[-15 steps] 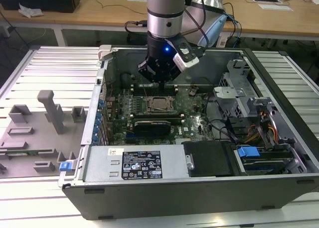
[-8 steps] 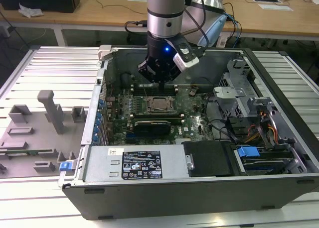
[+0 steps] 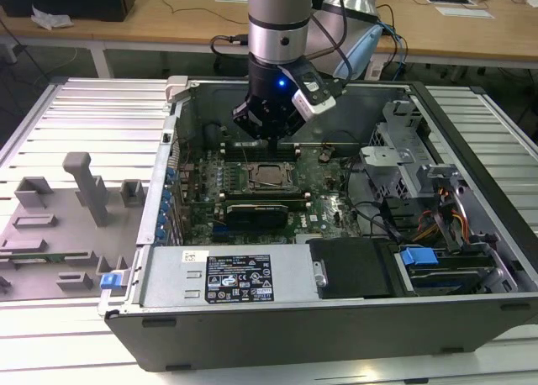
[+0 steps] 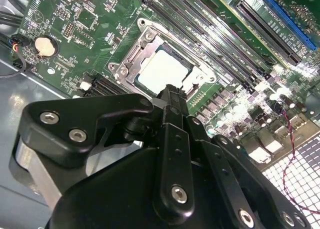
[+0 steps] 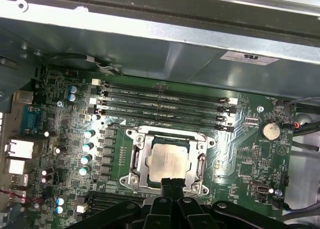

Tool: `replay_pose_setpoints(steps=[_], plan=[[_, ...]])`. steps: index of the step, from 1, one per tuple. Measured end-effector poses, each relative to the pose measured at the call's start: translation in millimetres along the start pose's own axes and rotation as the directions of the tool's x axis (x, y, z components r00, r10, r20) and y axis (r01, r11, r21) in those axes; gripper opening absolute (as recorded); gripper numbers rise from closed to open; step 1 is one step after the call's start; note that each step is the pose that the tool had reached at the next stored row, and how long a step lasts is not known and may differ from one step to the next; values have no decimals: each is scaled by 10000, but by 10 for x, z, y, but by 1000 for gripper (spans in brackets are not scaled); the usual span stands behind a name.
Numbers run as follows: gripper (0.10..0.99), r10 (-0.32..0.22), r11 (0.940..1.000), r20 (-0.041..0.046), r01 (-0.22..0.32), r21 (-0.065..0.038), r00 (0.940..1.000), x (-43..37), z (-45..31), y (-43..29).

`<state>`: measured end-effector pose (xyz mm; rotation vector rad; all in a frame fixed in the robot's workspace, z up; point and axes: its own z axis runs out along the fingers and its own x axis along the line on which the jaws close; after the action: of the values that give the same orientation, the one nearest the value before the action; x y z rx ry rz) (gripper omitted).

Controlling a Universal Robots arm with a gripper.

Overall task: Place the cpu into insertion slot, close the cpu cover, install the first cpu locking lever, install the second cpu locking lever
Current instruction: 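Install the first cpu locking lever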

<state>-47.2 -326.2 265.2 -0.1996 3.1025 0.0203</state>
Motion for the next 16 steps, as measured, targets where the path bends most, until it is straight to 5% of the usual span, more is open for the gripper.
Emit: replay_pose_setpoints(steps=[4,16], plan=[[106,0,10000,0,0,2,10000,12,-1,2],[106,0,10000,47,0,7,10000,362,-11,62]])
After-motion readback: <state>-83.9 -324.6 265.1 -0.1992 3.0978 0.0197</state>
